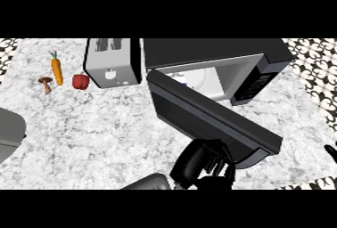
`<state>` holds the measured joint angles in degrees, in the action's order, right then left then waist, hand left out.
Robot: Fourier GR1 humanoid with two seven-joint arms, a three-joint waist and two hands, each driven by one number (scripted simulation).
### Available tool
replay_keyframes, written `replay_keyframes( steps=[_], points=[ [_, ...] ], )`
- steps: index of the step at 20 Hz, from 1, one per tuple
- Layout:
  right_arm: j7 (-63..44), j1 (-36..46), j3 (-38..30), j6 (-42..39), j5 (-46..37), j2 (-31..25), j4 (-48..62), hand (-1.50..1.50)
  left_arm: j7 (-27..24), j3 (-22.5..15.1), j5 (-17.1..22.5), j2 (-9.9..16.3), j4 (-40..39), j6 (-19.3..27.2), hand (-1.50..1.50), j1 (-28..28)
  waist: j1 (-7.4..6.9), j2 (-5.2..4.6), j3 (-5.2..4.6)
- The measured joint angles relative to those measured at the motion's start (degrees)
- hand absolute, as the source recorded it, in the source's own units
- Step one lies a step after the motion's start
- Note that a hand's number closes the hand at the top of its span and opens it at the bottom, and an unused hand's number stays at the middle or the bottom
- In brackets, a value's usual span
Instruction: Pick up the milk, place it into the microwave and close the microwave
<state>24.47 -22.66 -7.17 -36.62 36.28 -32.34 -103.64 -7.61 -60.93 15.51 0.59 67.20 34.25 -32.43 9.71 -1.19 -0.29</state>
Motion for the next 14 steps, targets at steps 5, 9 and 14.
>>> replay_keyframes(
  steps=[5,9,14],
  points=[
    [-1.8,0.2,-0.1,-0.4,2.4,-1.3,-2.4,-1.50,-0.7,1.7,3.9,-0.3,-2.3,4.4,1.50,-5.1,1.36,-0.42,-0.01],
    [-2.7,0.3,-0.2,-0.5,4.2,-2.1,-3.5,-1.50,-1.2,3.6,6.9,-0.4,-5.2,6.8,1.50,-9.7,2.35,-0.84,0.03],
    [-4.1,0.9,-0.7,-0.3,6.2,-3.4,-4.8,-1.50,-2.2,5.9,10.9,-0.5,-9.0,8.2,1.50,-14.4,3.47,-1.43,0.04]
  ],
)
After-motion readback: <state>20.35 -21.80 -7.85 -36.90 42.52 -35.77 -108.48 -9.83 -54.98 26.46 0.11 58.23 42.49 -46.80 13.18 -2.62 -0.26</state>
